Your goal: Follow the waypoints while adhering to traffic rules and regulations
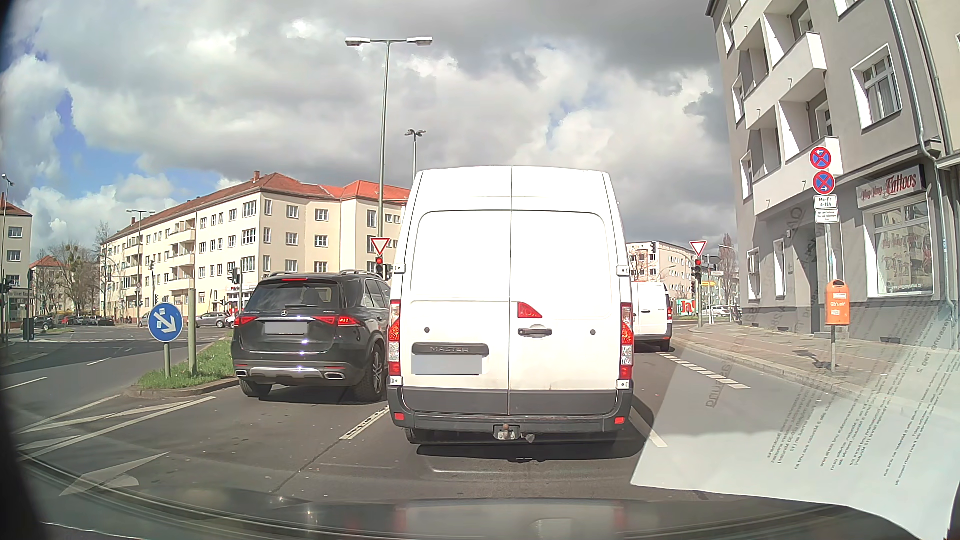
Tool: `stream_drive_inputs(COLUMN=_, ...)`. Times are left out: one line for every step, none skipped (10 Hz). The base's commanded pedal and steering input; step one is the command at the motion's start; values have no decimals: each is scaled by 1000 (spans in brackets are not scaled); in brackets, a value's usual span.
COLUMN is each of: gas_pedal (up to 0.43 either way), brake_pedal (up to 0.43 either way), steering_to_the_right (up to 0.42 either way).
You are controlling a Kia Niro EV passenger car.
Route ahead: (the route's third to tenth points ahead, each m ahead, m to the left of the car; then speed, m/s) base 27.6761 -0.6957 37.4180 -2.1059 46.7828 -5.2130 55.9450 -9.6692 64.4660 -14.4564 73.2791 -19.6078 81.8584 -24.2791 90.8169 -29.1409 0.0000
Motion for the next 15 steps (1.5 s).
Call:
stream_drive_inputs(gas_pedal=0, brake_pedal=396, steering_to_the_right=-9)
stream_drive_inputs(gas_pedal=0, brake_pedal=390, steering_to_the_right=-9)
stream_drive_inputs(gas_pedal=0, brake_pedal=390, steering_to_the_right=-9)
stream_drive_inputs(gas_pedal=0, brake_pedal=390, steering_to_the_right=-9)
stream_drive_inputs(gas_pedal=0, brake_pedal=390, steering_to_the_right=-9)
stream_drive_inputs(gas_pedal=0, brake_pedal=390, steering_to_the_right=-9)
stream_drive_inputs(gas_pedal=0, brake_pedal=390, steering_to_the_right=-9)
stream_drive_inputs(gas_pedal=0, brake_pedal=390, steering_to_the_right=-9)
stream_drive_inputs(gas_pedal=0, brake_pedal=390, steering_to_the_right=-9)
stream_drive_inputs(gas_pedal=0, brake_pedal=390, steering_to_the_right=-9)
stream_drive_inputs(gas_pedal=0, brake_pedal=390, steering_to_the_right=-9)
stream_drive_inputs(gas_pedal=0, brake_pedal=390, steering_to_the_right=-9)
stream_drive_inputs(gas_pedal=0, brake_pedal=390, steering_to_the_right=-9)
stream_drive_inputs(gas_pedal=0, brake_pedal=390, steering_to_the_right=-9)
stream_drive_inputs(gas_pedal=0, brake_pedal=390, steering_to_the_right=-9)
